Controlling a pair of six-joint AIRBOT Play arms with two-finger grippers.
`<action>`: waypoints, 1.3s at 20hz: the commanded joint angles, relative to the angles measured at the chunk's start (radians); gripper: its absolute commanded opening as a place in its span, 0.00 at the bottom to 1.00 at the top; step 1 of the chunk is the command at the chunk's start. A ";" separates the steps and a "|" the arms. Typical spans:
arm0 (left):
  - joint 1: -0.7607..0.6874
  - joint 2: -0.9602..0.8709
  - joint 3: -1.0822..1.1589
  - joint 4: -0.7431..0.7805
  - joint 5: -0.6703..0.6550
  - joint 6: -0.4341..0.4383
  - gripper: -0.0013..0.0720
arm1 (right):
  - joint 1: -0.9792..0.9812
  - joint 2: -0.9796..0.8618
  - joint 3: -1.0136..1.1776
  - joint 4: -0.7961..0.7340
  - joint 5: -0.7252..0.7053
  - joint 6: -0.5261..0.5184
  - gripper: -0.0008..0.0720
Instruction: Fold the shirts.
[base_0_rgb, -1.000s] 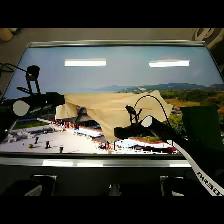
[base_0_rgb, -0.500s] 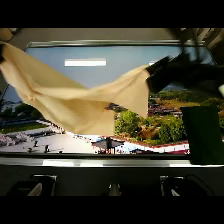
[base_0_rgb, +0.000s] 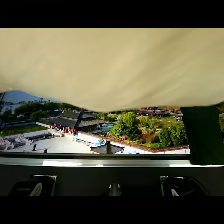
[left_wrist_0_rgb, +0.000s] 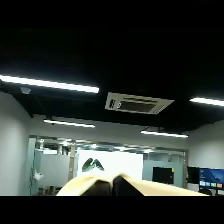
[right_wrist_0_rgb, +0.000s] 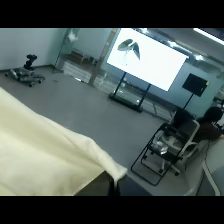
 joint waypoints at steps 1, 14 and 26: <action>0.001 -0.040 0.016 0.052 -0.082 0.001 0.05 | -0.002 -0.047 0.011 -0.038 0.137 0.027 0.03; 0.000 -0.661 -0.294 -0.046 -0.373 -0.003 0.05 | -0.002 -0.825 -0.146 0.060 0.183 0.308 0.04; 0.178 -0.836 -0.283 0.090 -0.975 -0.015 1.00 | -0.303 -0.885 -0.121 0.227 0.606 -0.064 0.71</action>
